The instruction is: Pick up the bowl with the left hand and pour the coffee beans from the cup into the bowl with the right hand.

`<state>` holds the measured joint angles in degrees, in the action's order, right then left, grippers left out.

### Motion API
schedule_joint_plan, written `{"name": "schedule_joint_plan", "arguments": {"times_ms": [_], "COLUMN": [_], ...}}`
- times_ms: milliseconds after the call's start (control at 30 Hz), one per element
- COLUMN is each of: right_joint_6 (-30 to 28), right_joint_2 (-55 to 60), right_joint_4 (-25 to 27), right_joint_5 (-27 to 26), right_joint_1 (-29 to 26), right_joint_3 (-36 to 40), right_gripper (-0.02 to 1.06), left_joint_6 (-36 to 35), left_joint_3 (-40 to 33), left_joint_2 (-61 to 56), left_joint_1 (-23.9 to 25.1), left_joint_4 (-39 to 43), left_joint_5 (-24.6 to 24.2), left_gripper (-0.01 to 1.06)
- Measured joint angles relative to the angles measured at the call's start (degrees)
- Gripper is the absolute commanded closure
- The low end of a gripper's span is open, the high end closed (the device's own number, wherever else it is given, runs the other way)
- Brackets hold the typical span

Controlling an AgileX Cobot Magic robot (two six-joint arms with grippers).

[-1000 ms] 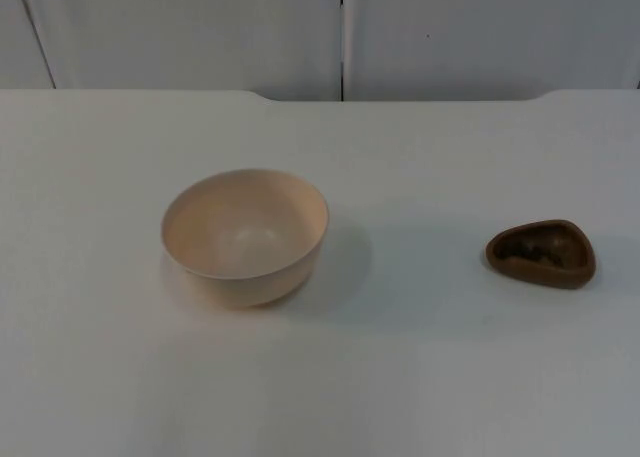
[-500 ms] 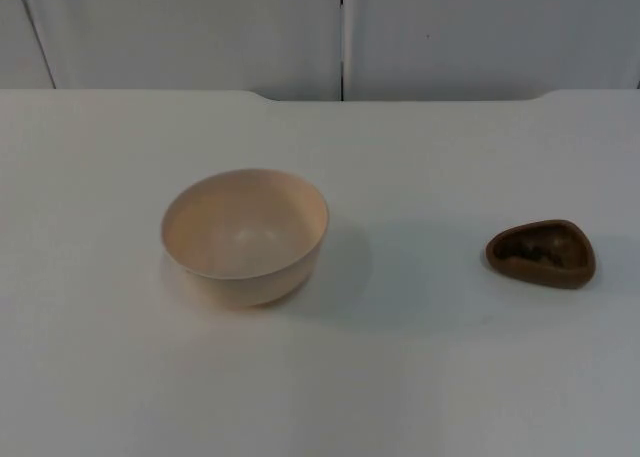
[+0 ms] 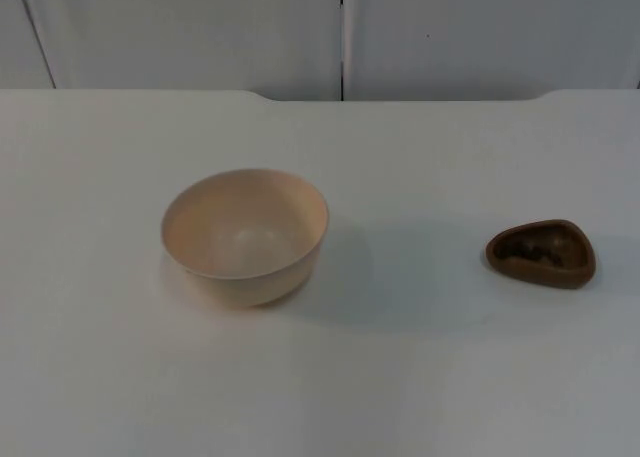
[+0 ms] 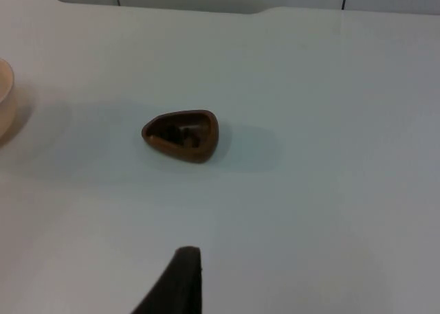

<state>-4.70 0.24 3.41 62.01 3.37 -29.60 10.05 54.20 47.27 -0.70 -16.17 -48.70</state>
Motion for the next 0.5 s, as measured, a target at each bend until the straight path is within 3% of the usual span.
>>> {"name": "schedule_joint_plan", "arguments": {"times_ms": [233, 500], "right_joint_6": [0.0, 0.12], "right_joint_2": [0.0, 0.0], "right_joint_4": [0.0, 0.0], "right_joint_5": [0.0, 0.0], "right_joint_1": [0.0, 0.0], "right_joint_3": [0.0, 0.0], "right_gripper": [-0.01, -0.01], "left_joint_6": [6.9, 10.95], "left_joint_3": [0.0, 0.0], "left_joint_2": [5.51, 10.4], "left_joint_1": [0.0, 0.0], "left_joint_4": [-8.95, -13.49], "left_joint_5": [0.23, 0.26], "left_gripper": [0.0, 0.0]}}
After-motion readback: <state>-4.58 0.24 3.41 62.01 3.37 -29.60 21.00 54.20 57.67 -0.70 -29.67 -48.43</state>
